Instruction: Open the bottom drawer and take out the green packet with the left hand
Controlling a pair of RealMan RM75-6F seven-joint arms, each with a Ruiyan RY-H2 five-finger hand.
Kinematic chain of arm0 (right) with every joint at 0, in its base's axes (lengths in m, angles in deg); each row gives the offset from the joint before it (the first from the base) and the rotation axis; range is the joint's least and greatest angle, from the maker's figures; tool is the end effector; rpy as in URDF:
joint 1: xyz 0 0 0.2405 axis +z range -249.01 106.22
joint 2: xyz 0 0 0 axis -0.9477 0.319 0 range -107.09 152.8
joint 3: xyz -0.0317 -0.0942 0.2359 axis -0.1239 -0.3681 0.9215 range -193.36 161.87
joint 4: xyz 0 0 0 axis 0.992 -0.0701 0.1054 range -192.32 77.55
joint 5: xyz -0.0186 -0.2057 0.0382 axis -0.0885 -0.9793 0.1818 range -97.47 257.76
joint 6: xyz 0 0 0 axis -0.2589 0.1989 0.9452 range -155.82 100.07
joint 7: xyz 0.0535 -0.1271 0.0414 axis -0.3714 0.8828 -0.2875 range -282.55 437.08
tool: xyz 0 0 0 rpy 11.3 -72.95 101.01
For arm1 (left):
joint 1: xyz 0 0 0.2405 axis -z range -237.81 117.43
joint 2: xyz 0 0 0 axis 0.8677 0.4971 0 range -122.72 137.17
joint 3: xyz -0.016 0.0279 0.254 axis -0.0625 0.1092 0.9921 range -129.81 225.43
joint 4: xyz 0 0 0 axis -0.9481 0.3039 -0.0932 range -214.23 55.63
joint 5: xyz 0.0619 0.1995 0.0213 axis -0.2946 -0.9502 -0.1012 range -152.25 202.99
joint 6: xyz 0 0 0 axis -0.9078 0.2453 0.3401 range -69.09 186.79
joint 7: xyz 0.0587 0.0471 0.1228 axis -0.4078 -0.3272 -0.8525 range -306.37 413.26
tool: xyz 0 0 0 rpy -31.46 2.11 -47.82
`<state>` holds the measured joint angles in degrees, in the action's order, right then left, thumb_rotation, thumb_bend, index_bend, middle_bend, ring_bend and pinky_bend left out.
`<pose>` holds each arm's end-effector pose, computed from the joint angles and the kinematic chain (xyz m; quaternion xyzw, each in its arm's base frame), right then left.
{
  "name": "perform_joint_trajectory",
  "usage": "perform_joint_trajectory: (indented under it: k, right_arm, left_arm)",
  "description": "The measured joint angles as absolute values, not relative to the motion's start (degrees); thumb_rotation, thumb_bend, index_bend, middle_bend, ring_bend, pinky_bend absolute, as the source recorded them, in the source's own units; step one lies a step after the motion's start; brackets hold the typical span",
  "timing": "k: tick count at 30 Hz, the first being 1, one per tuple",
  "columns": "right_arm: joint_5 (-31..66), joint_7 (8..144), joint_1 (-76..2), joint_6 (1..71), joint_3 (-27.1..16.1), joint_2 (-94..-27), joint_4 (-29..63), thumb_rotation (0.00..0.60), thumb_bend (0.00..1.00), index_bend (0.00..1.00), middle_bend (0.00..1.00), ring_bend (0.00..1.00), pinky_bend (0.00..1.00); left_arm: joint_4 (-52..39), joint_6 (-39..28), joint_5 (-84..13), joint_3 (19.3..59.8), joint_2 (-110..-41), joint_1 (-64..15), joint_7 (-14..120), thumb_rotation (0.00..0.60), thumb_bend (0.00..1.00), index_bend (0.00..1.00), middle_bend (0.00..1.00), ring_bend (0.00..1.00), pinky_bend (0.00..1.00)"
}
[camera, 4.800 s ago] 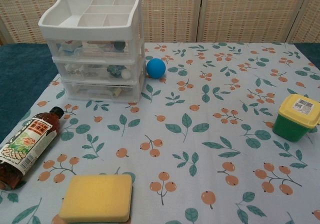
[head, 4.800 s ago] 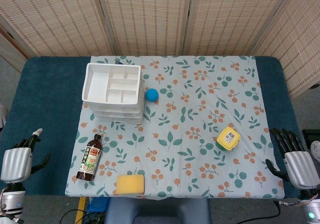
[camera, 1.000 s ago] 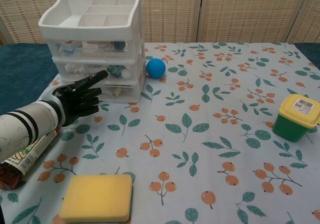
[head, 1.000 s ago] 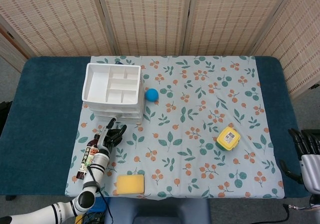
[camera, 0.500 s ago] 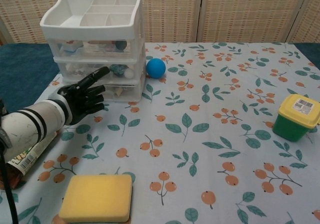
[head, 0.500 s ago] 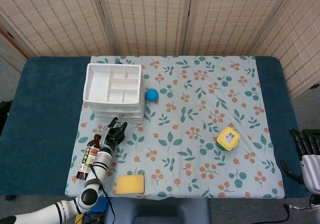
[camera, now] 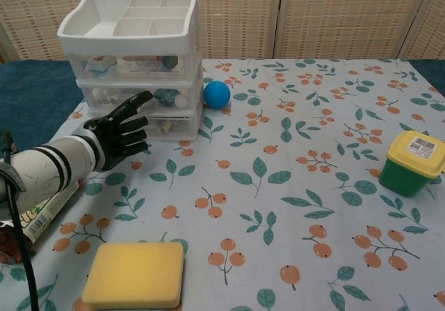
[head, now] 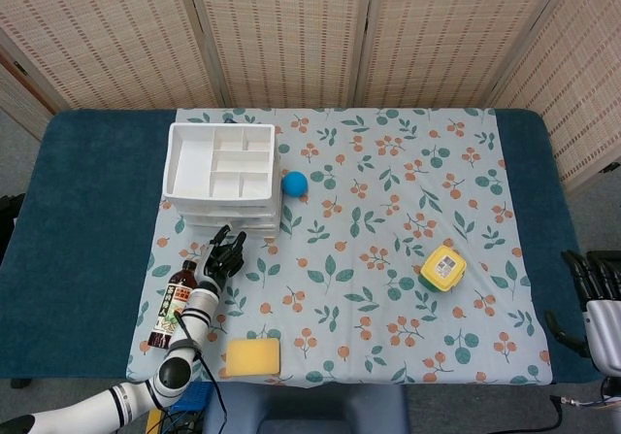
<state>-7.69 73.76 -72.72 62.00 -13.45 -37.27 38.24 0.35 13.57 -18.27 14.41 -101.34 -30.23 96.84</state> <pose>-0.3138 -0.1450 0.1836 0.5598 -0.4032 0.4001 0.6033 -0.1494 0.3403 -0.0769 -0.0591 -0.8406 -0.5311 0.0887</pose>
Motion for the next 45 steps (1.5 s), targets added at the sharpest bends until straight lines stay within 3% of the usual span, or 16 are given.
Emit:
perform_joint_trajectory:
  k: [15,32,34,39,45]
  right_arm:
    - [-7.57,73.69,-72.63,61.7,-13.33,-37.31,38.11,0.6,0.36,0.0,0.07,0.0,0.0]
    - [-8.15,73.37,-72.42,61.65,-13.31,-37.35,37.96,0.6,0.36,0.0,0.07,0.0,0.0]
    - [-8.17,73.29,-72.39,61.59,-13.32,-37.37,37.93,0.6,0.36,0.0,0.07,0.0,0.0]
    - [-8.1,73.21,-72.42,61.63,-13.3,-37.41,37.81,0.6,0.36,0.0,0.07,0.0,0.0]
    - [-8.16,73.06,-72.46,61.74,-13.3,-37.34,37.7,0.6,0.36,0.0,0.07,0.0,0.0]
  left_arm:
    - [0.22,14.42,-17.55,14.3,-101.05,-30.76,96.48,0.6,0.29,0.34,0.96,1.0,1.0]
    - [4.37,14.39,-19.88,16.49,-99.27,-34.33,97.59,0.6,0.28,0.35,0.96,1.0,1.0]
    - [4.68,14.35,-20.21,16.77,-99.06,-34.6,97.61,0.6,0.28,0.33,0.96,1.0,1.0]
    - [5.83,14.23,-20.42,17.83,-98.26,-35.32,96.92,0.6,0.28,0.13,0.96,1.0,1.0]
    - [8.23,13.47,-20.11,19.12,-96.7,-36.57,95.54,0.6,0.28,0.05,0.94,1.0,1.0]
